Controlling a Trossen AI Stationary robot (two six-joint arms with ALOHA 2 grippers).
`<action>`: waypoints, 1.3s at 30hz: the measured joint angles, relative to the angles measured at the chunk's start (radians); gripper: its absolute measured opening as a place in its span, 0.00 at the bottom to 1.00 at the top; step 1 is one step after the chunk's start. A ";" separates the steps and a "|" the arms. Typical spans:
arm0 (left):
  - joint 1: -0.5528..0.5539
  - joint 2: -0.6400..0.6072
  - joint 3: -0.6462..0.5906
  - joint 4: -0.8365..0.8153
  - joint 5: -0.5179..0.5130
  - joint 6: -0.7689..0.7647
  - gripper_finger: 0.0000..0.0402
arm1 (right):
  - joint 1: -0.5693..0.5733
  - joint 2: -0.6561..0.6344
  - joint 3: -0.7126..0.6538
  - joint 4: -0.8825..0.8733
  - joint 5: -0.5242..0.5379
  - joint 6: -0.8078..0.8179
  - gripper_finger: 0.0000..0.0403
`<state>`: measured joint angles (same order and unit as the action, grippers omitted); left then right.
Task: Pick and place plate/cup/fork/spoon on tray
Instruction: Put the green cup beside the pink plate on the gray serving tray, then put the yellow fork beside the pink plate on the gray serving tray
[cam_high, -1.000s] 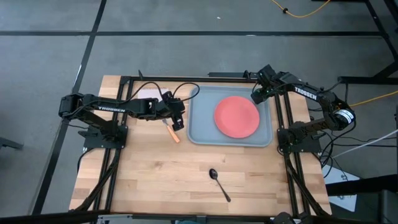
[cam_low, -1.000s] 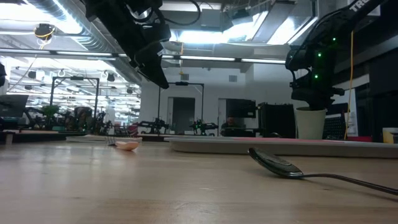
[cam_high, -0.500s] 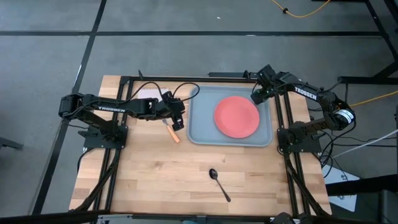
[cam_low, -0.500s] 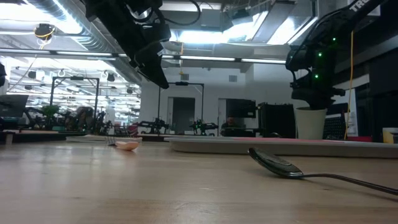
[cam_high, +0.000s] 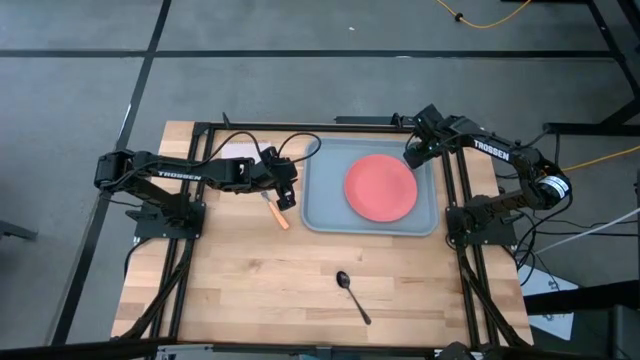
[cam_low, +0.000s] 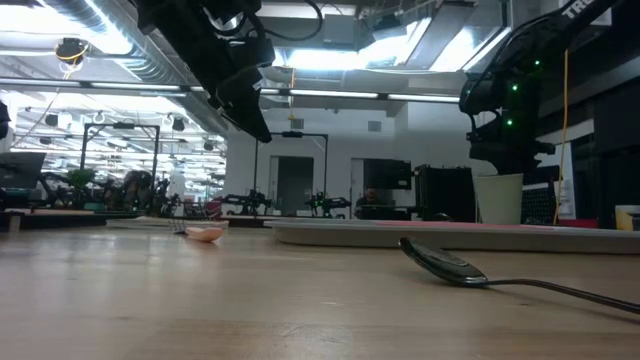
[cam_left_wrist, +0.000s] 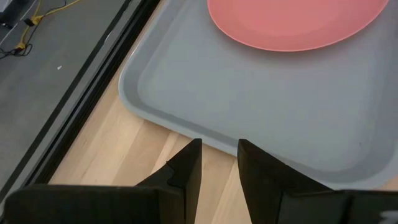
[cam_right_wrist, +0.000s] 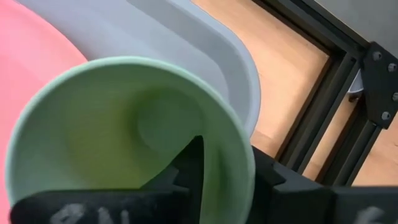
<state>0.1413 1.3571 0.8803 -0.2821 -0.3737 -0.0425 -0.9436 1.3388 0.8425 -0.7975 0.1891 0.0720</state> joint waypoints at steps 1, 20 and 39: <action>0.000 0.000 0.000 0.000 0.000 0.000 0.24 | 0.000 -0.001 0.000 0.000 0.000 0.002 0.20; 0.000 0.000 0.000 0.000 0.000 0.000 0.24 | 0.006 -0.114 0.001 0.024 0.021 -0.030 0.20; 0.000 0.000 0.000 0.000 0.000 0.000 0.24 | 0.153 -0.278 0.102 -0.064 -0.191 0.111 0.20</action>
<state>0.1417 1.3571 0.8803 -0.2821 -0.3737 -0.0424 -0.7908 1.0603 0.9443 -0.8615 -0.0019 0.1829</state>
